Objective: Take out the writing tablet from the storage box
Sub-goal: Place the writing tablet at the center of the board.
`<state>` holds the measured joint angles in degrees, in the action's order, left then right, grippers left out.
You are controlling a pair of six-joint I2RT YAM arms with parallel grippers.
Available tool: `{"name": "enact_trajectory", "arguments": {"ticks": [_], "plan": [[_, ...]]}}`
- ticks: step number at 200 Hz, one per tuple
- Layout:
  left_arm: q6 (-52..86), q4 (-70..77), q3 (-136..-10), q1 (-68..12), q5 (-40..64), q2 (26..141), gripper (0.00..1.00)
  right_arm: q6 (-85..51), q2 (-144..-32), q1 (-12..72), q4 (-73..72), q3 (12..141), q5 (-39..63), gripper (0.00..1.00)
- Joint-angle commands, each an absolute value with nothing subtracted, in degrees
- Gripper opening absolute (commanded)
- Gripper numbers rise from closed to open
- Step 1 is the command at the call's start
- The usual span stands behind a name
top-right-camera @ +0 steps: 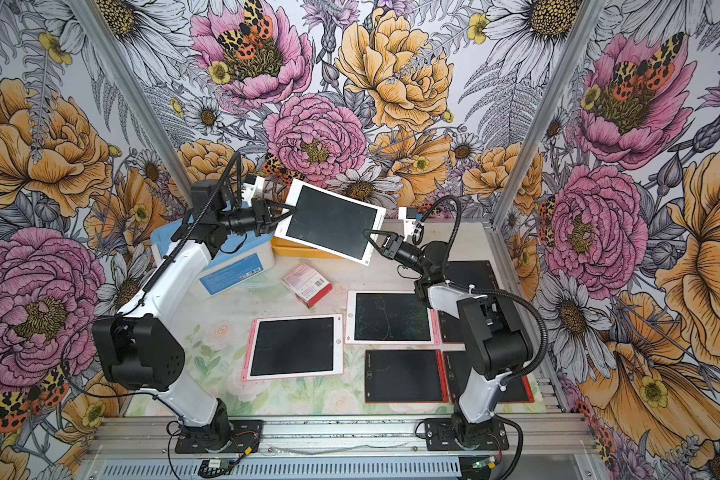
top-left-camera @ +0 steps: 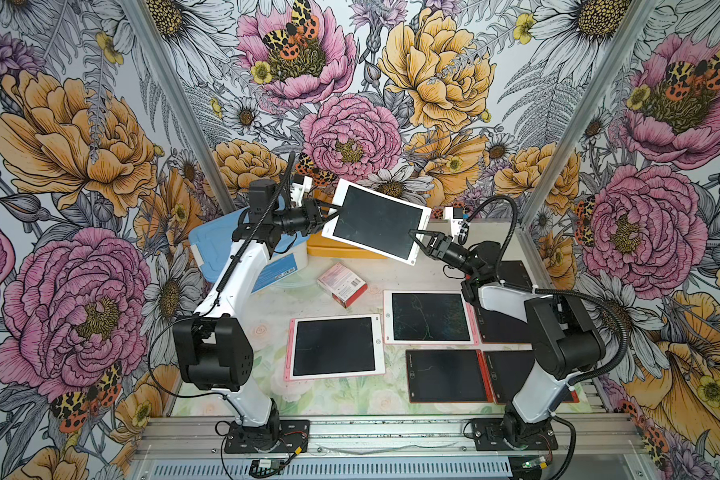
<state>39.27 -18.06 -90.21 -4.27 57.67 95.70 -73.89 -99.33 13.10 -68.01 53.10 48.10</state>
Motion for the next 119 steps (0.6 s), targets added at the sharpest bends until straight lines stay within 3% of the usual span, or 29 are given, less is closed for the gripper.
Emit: {"name": "enact_trajectory", "arguments": {"ticks": [1, 38, 76, 119], "plan": [[39.02, -17.05, -91.85, -4.69, 57.21, 95.75, 0.50, -71.86, -96.91, 11.82, -69.90, 51.73, 44.72, 0.02], [39.02, -17.01, -91.37, -4.26, 55.54, 95.44, 0.65, -71.55, -94.91, 10.27, -69.37, 49.81, 42.85, 0.00], [37.35, -17.01, -87.22, -4.47, 50.20, 90.79, 0.71, -67.63, -89.95, 6.16, -63.21, 46.84, 38.92, 0.00], [34.39, -17.75, -81.50, -6.70, 42.52, 83.02, 0.72, -59.59, -81.38, 3.34, -42.41, 43.95, 18.36, 0.00]]}}
